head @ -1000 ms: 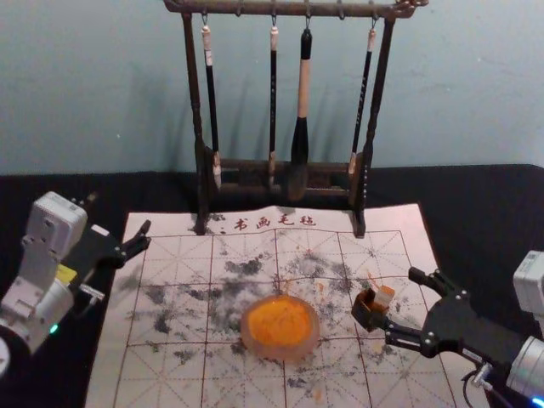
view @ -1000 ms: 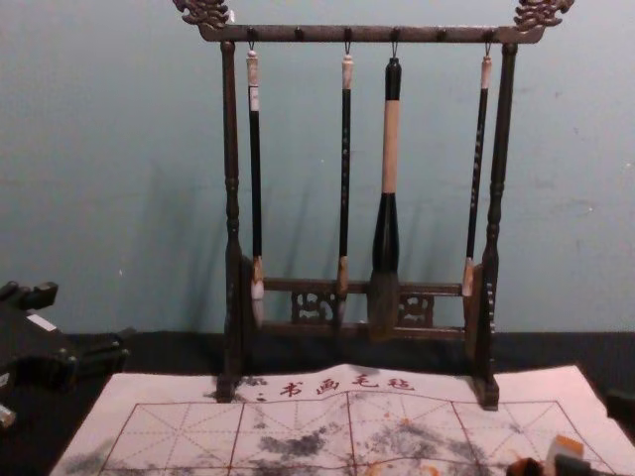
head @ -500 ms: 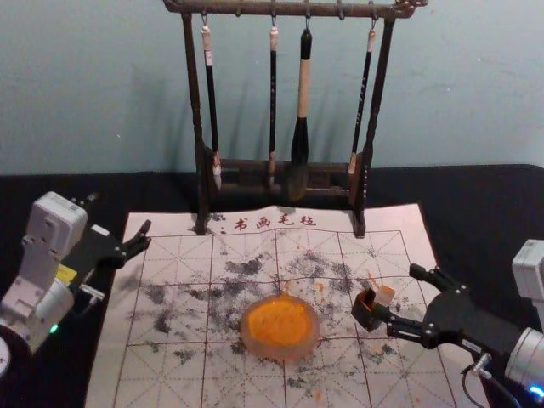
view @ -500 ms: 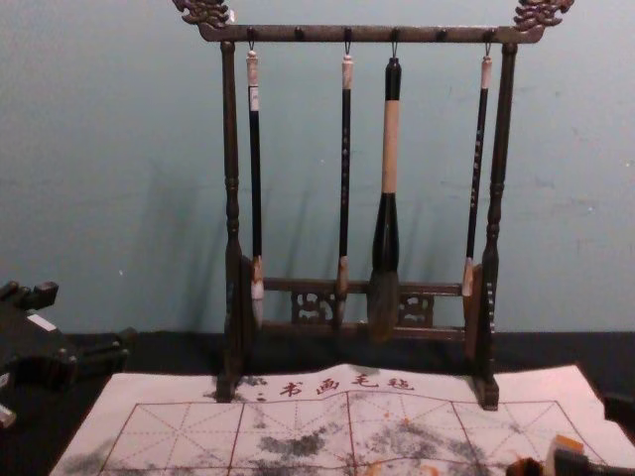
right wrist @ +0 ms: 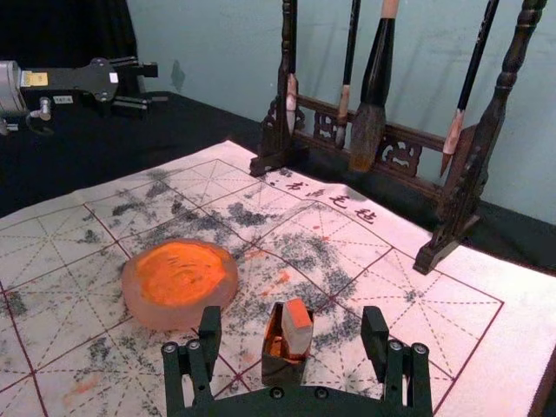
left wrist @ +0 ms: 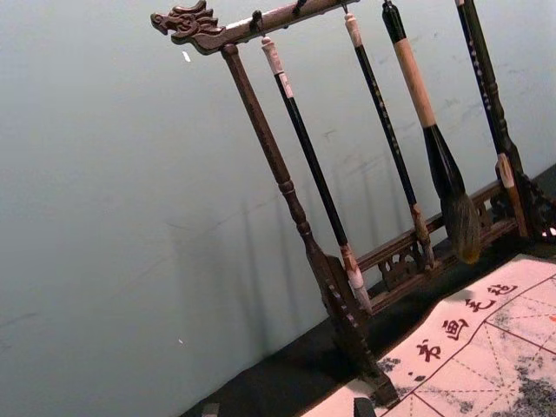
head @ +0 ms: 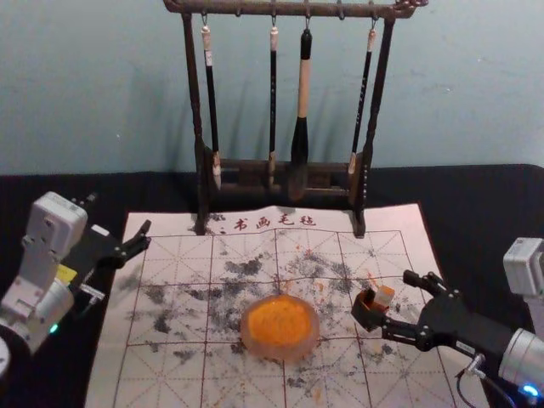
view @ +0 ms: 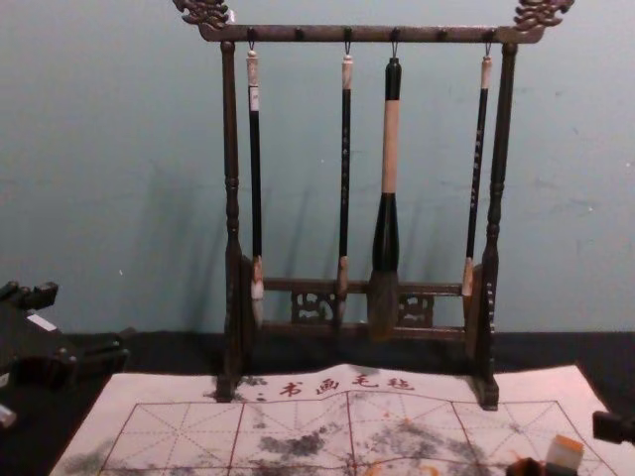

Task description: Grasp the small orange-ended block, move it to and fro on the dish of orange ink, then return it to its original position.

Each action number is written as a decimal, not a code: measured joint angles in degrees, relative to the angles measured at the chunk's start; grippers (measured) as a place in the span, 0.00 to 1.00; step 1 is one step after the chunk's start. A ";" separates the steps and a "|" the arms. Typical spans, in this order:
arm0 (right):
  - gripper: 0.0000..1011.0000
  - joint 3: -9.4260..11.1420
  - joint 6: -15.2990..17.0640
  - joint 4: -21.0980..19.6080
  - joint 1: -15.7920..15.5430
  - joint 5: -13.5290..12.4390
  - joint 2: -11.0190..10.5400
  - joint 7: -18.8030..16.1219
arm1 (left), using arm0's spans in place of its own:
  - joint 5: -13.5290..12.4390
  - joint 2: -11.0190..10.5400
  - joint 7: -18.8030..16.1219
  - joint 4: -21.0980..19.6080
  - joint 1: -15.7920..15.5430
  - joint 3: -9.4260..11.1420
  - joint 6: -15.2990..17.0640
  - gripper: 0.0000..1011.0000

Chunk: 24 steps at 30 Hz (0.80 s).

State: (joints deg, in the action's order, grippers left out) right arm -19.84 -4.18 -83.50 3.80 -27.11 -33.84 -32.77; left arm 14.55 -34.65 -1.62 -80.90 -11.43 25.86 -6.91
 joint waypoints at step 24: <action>0.99 -0.45 1.31 1.33 0.97 -0.49 0.70 -0.75 | 0.00 0.00 0.00 0.00 0.00 0.00 0.00 0.99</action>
State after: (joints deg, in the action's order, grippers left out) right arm -20.29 -2.87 -82.18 4.77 -27.60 -33.14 -33.52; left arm 14.55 -34.65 -1.62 -80.90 -11.43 25.86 -6.91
